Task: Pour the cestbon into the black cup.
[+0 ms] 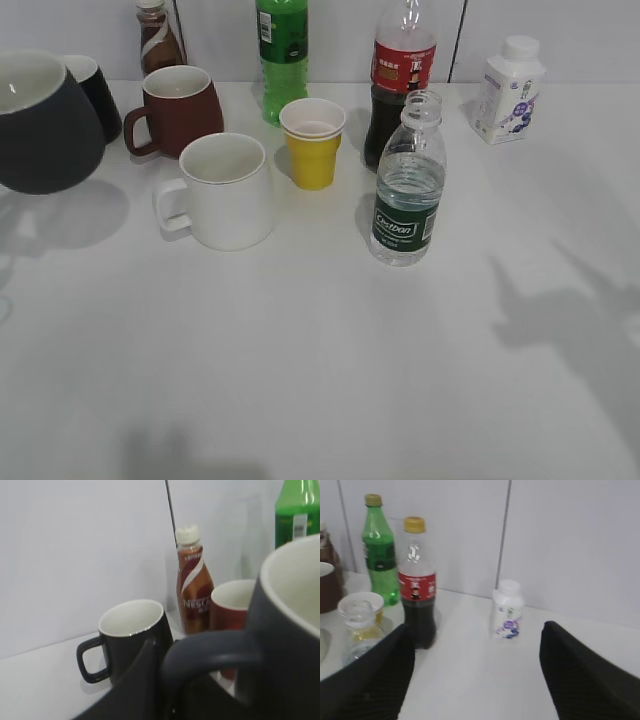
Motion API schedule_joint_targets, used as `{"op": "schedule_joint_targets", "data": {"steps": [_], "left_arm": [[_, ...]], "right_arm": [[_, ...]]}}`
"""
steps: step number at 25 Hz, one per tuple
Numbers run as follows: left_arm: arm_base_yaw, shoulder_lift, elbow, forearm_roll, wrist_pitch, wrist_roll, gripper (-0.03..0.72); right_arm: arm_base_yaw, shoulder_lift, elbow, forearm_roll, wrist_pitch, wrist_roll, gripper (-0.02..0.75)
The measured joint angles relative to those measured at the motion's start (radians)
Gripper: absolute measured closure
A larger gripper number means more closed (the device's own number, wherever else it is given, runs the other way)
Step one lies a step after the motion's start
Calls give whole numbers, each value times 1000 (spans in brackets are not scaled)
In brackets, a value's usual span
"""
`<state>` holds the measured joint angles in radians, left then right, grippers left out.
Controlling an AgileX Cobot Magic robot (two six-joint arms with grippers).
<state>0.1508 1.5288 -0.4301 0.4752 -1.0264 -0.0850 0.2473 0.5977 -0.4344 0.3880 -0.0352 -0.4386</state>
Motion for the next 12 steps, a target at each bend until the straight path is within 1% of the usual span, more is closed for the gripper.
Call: {"op": "schedule_joint_targets", "data": {"steps": [3, 7, 10, 12], "left_arm": [[0, -58, 7, 19, 31, -55, 648], [0, -134, 8, 78, 86, -117, 648], [0, -186, 8, 105, 133, -167, 648], [0, -220, 8, 117, 172, -184, 648]], "right_arm": [[105, 85, 0, 0, -104, 26, 161], [255, 251, 0, 0, -214, 41, 161], [318, 372, 1, 0, -294, 45, 162], [328, 456, 2, 0, -350, 58, 162]]}}
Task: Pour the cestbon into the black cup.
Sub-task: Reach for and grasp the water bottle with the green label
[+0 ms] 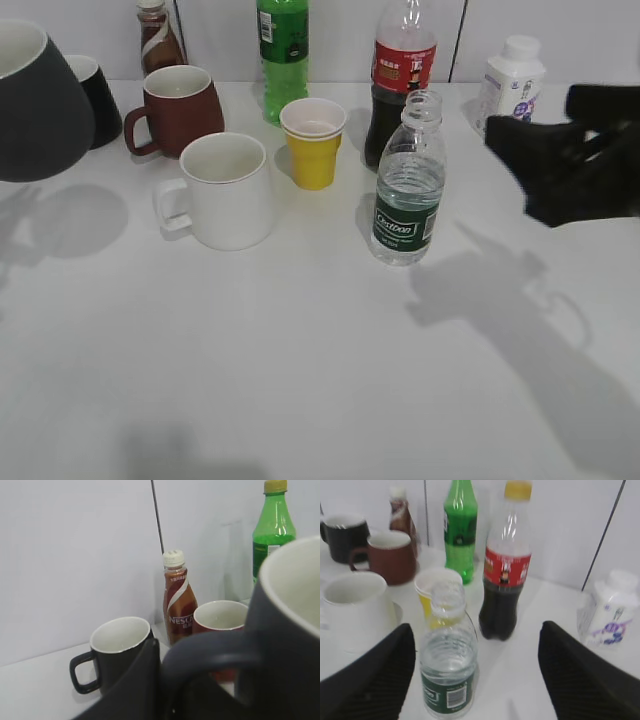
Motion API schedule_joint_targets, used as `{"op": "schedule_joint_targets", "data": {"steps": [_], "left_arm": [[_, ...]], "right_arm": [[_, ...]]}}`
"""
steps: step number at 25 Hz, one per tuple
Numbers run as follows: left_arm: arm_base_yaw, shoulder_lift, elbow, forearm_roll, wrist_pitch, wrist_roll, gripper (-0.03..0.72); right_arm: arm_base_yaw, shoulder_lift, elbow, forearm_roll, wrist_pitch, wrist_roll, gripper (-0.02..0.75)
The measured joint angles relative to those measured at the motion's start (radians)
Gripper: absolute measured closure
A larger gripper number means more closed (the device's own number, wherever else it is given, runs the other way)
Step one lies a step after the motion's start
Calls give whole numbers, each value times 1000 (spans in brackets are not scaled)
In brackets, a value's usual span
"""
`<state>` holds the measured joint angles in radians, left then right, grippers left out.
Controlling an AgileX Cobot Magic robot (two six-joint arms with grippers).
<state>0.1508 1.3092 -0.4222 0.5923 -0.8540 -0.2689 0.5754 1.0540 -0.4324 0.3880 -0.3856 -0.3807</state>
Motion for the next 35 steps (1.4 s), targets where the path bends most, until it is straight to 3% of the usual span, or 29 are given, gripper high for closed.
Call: {"op": "schedule_joint_targets", "data": {"steps": [3, 8, 10, 18, 24, 28, 31, 33, 35], "left_arm": [[0, -37, 0, 25, 51, -8, 648], [-12, -55, 0, 51, 71, -36, 648], [-24, -55, 1, 56, 72, -38, 648], [-36, -55, 7, 102, 73, -39, 648], [-46, -55, 7, 143, 91, -61, 648], [-117, -55, 7, 149, 167, -80, 648], [-201, -55, 7, 149, 206, -90, 648], [-271, -56, 7, 146, 238, -92, 648], [-337, -56, 7, 131, 284, -92, 648]], "right_arm": [[2, 113, 1, -33, -59, 54, 162], [2, 250, 74, -257, -187, 299, 162], [2, 303, 99, -295, -261, 349, 162], [2, 565, 73, -315, -484, 381, 122], [2, 719, -50, -302, -522, 402, 118], [3, 804, -161, -237, -495, 403, 126], [3, 832, -198, -227, -478, 402, 256], [3, 829, -201, -290, -467, 401, 279], [3, 809, -201, -428, -438, 389, 279]]}}
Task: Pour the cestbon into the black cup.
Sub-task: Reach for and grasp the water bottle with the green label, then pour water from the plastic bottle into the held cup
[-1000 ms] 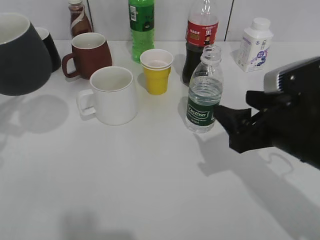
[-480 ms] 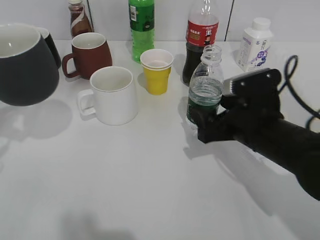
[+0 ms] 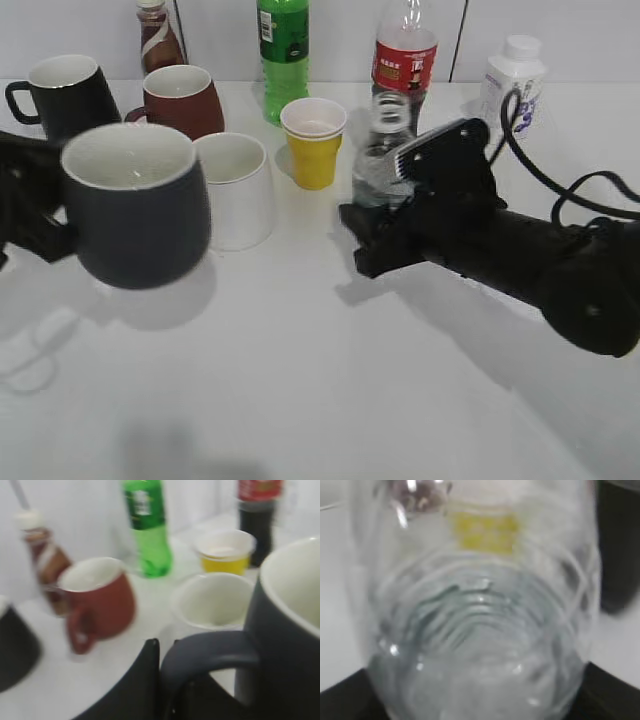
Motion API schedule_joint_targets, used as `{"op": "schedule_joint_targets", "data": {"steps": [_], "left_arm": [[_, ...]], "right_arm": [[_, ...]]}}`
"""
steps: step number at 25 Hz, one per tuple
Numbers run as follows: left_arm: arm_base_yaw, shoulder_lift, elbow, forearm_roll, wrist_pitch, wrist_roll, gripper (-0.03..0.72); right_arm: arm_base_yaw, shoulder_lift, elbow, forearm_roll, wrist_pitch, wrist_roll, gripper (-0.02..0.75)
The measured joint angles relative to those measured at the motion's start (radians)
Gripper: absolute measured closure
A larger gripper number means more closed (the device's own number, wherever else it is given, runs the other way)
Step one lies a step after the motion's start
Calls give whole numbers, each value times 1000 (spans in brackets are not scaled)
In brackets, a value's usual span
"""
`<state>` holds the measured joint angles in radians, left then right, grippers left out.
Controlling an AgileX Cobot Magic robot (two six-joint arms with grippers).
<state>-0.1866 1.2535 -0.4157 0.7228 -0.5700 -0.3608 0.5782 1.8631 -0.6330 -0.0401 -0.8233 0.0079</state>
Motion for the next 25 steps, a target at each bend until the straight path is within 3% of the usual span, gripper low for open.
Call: {"op": "schedule_joint_targets", "data": {"steps": [4, 10, 16, 25], "left_arm": [[-122, 0, 0, -45, 67, 0, 648], [-235, 0, 0, -55, 77, 0, 648], [-263, 0, 0, -84, 96, 0, 648], [-299, 0, 0, -83, 103, -1, 648]], "right_arm": [[6, -98, -5, -202, 82, -69, 279], [38, -233, -85, -242, 313, -329, 279], [120, -260, -176, -244, 386, -609, 279], [137, -260, -207, -244, 406, -930, 279]]}}
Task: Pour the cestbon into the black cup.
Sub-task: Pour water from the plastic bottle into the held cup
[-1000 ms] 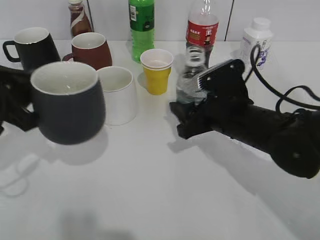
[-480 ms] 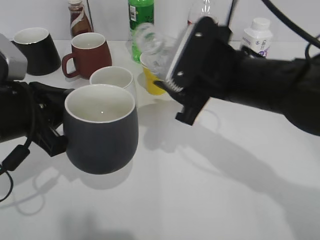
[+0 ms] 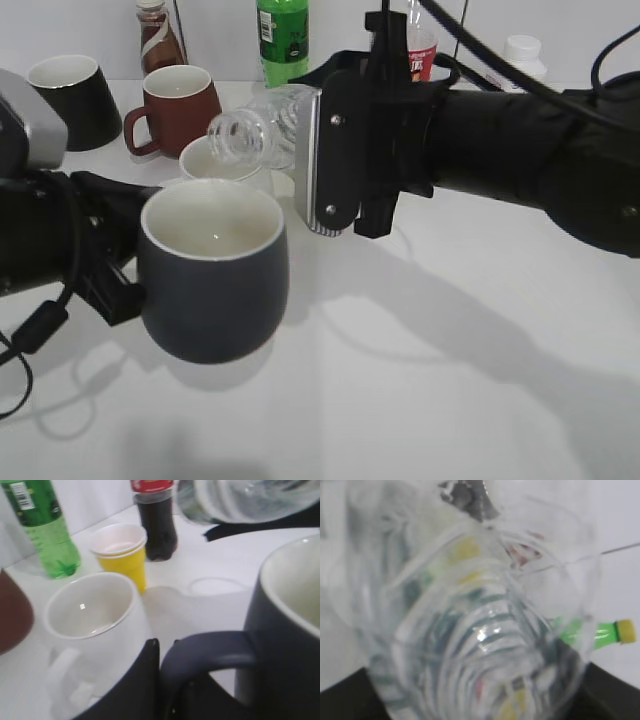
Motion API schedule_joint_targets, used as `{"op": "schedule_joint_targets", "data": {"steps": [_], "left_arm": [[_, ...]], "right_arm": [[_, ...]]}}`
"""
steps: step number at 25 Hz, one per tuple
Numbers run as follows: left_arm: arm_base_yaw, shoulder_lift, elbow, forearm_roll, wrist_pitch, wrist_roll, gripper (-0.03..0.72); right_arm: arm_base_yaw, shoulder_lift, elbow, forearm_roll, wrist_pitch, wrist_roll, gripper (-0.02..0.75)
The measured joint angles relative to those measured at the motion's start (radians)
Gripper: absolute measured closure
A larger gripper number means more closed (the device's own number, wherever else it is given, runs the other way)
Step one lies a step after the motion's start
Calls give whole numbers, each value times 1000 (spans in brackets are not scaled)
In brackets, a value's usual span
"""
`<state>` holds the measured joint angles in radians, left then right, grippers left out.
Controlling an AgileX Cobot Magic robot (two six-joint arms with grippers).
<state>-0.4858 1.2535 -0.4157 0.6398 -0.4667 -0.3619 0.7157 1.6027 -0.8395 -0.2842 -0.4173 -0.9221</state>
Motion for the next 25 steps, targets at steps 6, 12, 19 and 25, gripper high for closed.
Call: {"op": "schedule_joint_targets", "data": {"steps": [6, 12, 19, 25], "left_arm": [[-32, 0, 0, 2, 0, 0, 648], [-32, -3, 0, 2, 0, 0, 648], [-32, -3, 0, 1, 0, 0, 648], [-32, -3, 0, -10, 0, 0, 648]], "right_arm": [[1, 0, -7, 110, -14, -239, 279], [1, 0, -7, 213, -99, -394, 279], [1, 0, -7, 213, -133, -424, 279], [2, 0, -7, 199, -174, -438, 279]]}}
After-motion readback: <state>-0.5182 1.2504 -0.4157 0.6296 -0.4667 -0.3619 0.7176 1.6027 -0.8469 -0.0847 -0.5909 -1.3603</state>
